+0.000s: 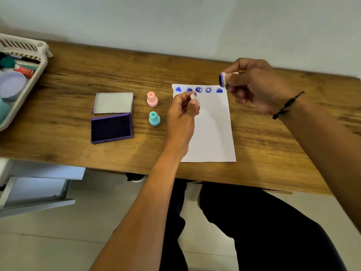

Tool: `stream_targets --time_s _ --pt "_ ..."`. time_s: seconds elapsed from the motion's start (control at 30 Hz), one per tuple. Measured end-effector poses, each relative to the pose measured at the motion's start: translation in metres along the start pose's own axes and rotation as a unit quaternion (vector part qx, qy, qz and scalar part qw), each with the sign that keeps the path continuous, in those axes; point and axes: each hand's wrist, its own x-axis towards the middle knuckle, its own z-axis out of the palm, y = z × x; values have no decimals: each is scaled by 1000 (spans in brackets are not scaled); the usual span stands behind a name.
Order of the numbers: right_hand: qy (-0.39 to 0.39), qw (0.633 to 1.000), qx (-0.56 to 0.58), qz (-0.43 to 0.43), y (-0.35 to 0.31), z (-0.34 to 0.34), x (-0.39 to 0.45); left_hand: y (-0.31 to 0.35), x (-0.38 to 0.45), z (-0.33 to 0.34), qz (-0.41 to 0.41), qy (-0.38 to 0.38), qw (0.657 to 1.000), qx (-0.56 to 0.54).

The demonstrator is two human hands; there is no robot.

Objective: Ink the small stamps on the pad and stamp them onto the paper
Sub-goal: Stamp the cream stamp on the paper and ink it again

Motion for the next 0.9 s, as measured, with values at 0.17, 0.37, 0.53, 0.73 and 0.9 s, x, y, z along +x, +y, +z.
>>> stream_targets --time_s 0.17,0.37,0.53,0.73,0.9 --pt "18 1000 2 -2 -1 -6 8 4 1 0 -3 10 1000 12" --pt "-67 997 23 -7 -1 33 -1 25 -9 -39 41 85 994 -61" --pt "-144 980 -93 -106 -13 122 -10 21 -30 -139 111 202 972 51" --pt "-126 862 -404 -279 -6 225 11 0 -25 -205 70 262 956 115" --pt "-140 758 -554 -315 13 254 14 -6 -11 -203 55 233 967 83"
